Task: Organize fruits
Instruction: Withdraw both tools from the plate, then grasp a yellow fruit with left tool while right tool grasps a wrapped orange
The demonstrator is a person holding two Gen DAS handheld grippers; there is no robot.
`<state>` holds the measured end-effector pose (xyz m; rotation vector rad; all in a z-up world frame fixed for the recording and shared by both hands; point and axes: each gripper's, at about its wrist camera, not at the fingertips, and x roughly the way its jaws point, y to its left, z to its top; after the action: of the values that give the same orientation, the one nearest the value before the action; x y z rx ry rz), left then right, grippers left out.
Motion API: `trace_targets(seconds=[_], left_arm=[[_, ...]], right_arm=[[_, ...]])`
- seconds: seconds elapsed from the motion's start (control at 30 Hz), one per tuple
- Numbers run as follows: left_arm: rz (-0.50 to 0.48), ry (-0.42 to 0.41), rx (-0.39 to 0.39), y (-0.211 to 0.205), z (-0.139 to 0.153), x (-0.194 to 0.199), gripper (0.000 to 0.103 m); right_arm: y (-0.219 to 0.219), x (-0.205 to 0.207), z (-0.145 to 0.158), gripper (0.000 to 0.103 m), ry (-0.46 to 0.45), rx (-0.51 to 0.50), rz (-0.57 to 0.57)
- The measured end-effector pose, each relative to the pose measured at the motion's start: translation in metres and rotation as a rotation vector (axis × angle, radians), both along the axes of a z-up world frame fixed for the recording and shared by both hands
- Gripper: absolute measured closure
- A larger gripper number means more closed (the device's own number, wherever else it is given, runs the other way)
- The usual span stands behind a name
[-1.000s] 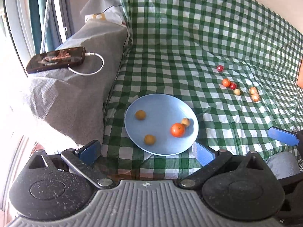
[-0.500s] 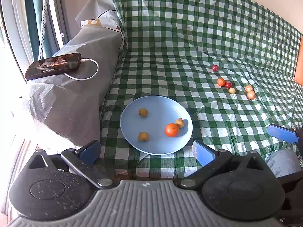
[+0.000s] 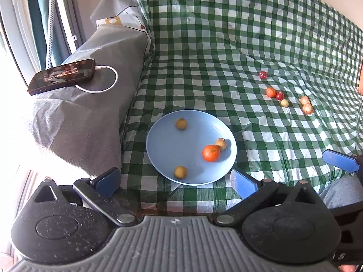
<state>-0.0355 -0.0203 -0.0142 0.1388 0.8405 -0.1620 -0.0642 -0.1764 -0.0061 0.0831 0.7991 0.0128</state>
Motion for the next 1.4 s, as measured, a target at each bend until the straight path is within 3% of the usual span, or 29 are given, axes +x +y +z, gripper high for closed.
trace_targets(seconds=[0.33, 0.7, 0.83, 1.0, 1.07, 1.27, 1.4], left_arm=[[-0.033, 0.116, -0.044, -0.053, -0.008, 0.057, 0.000], [-0.167, 0.105, -0.045, -0.203, -0.045, 0.155, 0.000], [-0.211, 0.111, -0.051, -0.256, -0.070, 0.193, 0.000], [-0.235, 0.127, -0.030, -0.306, -0.105, 0.233, 0.000], [-0.253, 0.139, -0.023, -0.323, -0.119, 0.245, 0.000], [-0.313, 0.175, 0.032, -0.368, -0.158, 0.271, 0.000], [-0.302, 0.185, -0.002, -0.373, -0.163, 0.281, 0.003]], right_arm=[[-0.080, 0.014, -0.032, 0.001, 0.016, -0.006, -0.267], [-0.238, 0.060, -0.111, 0.001, -0.029, -0.142, -0.591], [-0.293, 0.098, -0.152, 0.001, -0.029, -0.155, -0.596], [-0.335, 0.135, -0.199, 0.018, -0.012, -0.121, -0.556], [-0.343, 0.143, -0.210, 0.019, 0.009, -0.127, -0.556], [-0.360, 0.146, -0.221, 0.018, 0.035, -0.143, -0.604], [-0.362, 0.149, -0.223, 0.018, 0.034, -0.166, -0.615]])
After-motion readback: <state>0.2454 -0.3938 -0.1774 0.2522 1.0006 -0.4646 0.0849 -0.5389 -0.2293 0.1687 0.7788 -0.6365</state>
